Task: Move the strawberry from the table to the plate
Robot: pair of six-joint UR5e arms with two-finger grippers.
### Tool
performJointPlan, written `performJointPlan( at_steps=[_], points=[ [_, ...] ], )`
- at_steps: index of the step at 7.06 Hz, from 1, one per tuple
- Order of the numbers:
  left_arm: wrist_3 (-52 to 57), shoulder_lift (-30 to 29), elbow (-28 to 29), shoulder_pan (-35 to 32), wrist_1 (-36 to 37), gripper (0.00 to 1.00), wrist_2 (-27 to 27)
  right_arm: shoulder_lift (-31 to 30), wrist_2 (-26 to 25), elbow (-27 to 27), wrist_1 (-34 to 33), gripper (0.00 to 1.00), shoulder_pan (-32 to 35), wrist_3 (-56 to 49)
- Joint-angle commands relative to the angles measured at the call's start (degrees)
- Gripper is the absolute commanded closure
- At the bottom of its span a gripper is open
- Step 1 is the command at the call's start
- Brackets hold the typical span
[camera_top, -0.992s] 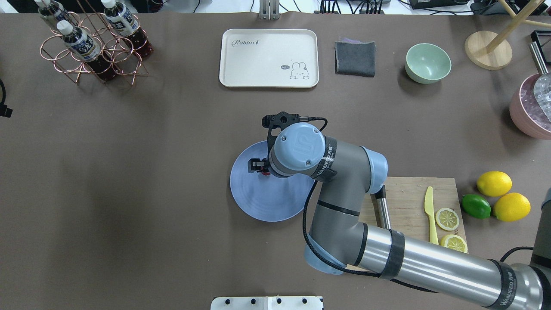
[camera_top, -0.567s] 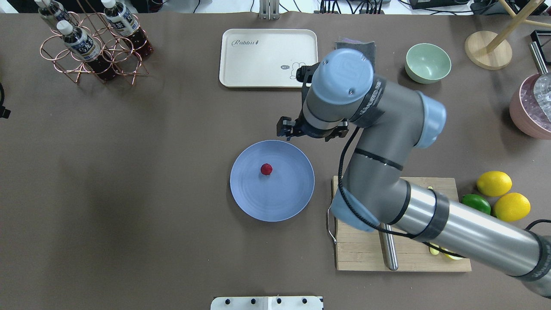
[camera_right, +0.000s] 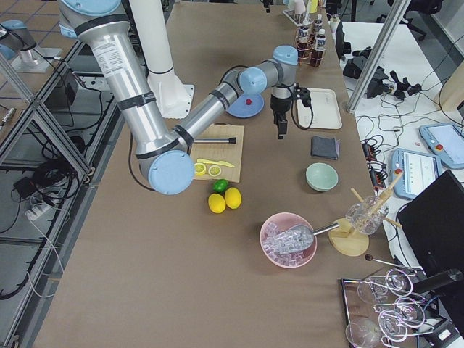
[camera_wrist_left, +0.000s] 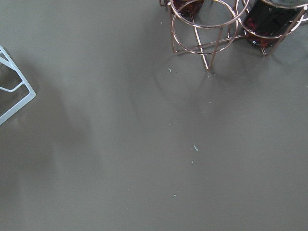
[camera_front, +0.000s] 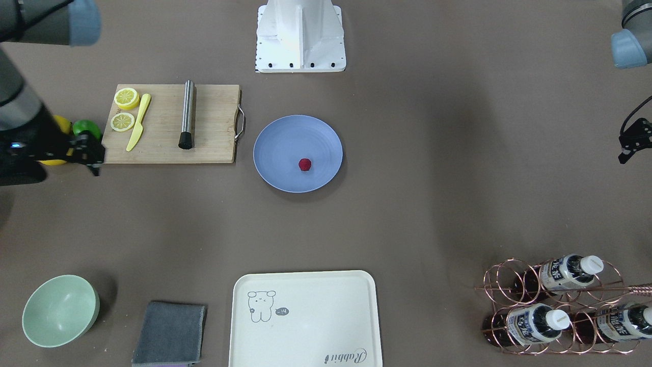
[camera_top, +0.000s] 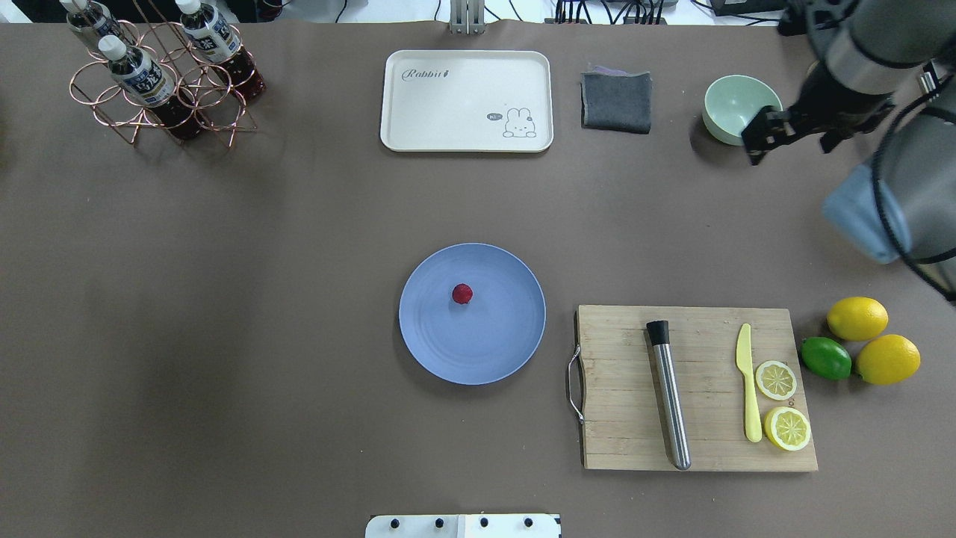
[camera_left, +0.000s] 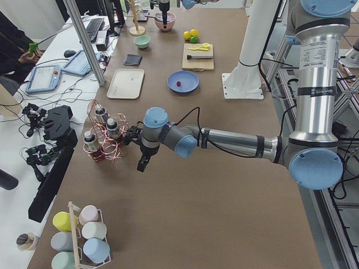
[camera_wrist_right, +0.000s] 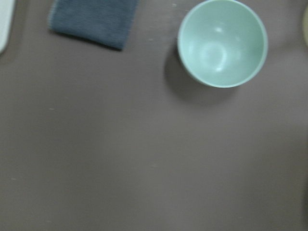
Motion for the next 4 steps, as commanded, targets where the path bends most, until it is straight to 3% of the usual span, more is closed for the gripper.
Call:
performJointPlan(
  at_steps=[1,2,4],
  points=[
    [11.5,-1.6,-0.8,-5.8,9.6,0.02,-1.3,-12.5,6.9,-1.9,0.2,0.00,15.8,-21.0],
    [17.1,-3.8,-0.8,-8.5,15.0,0.02,-1.3,-14.6,11.1,-6.1,0.3,0.00,22.3,-26.6],
    [22.6,-5.2,-0.3,-10.7,20.7,0.02,-1.3,-16.4,12.0,-14.6,5.9,0.00,30.5,-34.4]
  ],
)
